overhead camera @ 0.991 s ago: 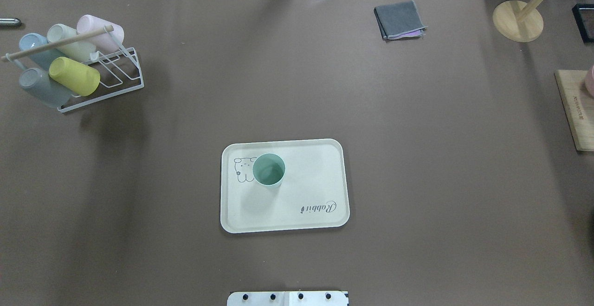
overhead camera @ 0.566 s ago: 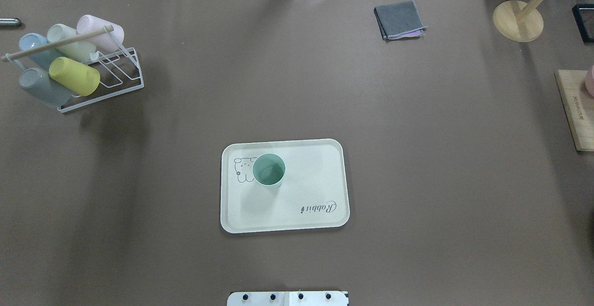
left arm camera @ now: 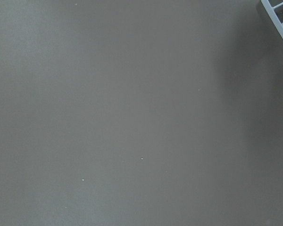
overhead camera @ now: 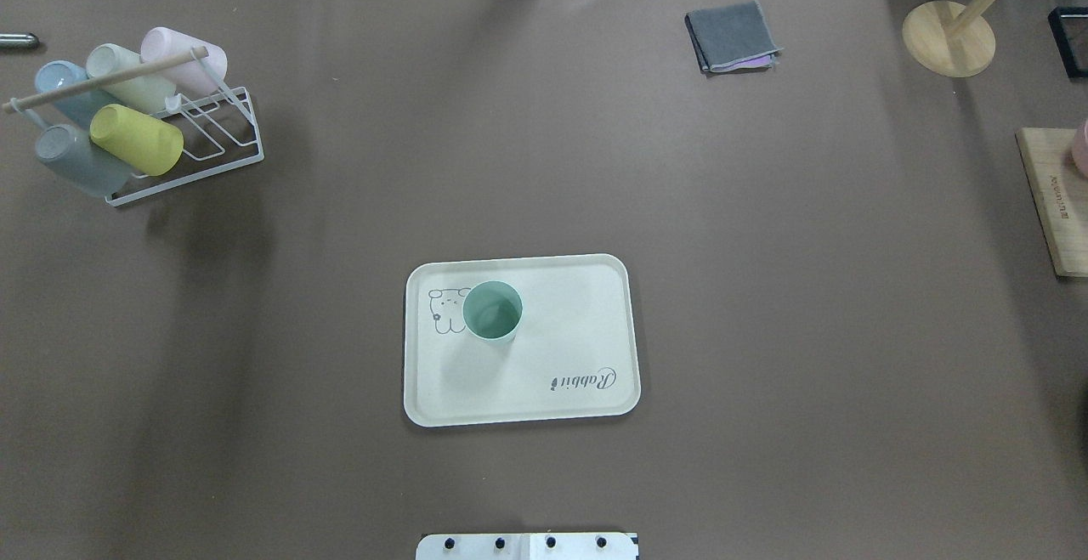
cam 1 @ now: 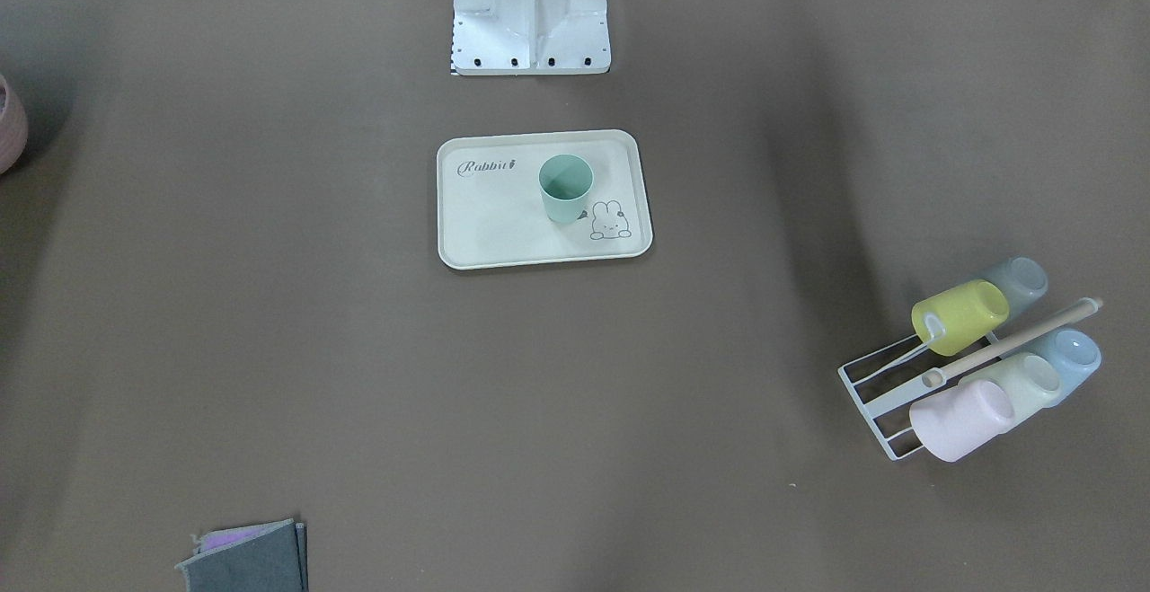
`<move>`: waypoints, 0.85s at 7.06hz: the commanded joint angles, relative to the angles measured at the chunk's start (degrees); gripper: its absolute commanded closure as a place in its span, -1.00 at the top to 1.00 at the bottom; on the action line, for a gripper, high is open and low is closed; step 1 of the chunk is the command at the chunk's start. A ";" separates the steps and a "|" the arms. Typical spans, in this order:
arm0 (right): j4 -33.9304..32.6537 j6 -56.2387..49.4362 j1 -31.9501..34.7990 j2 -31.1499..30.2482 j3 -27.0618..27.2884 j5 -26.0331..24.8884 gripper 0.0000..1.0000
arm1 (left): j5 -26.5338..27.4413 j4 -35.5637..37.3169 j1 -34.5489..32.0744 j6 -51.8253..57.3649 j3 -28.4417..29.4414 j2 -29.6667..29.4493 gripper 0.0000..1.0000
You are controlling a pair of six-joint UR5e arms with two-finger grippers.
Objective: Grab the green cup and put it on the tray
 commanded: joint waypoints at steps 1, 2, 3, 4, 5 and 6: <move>0.00 0.06 0.00 -0.10 -0.16 0.24 1.00 | 0.00 -0.03 0.00 -0.06 -0.01 -0.15 0.97; 0.00 0.06 0.00 -0.10 0.80 0.59 1.00 | 0.00 -0.03 0.09 -0.06 -0.01 -0.15 0.97; 0.08 0.06 0.00 0.25 0.81 0.51 1.00 | 0.00 -0.03 0.09 -0.06 -0.01 -0.24 0.97; 0.08 -0.11 0.00 0.16 0.46 0.33 1.00 | 0.00 0.06 0.09 -0.06 -0.01 -0.24 0.97; 0.08 -0.11 -0.09 0.16 0.46 -0.02 1.00 | 0.00 0.06 0.09 -0.06 -0.01 -0.24 0.97; 0.08 -0.02 -0.09 0.16 0.63 0.06 1.00 | 0.00 0.06 0.09 -0.06 -0.01 -0.24 0.97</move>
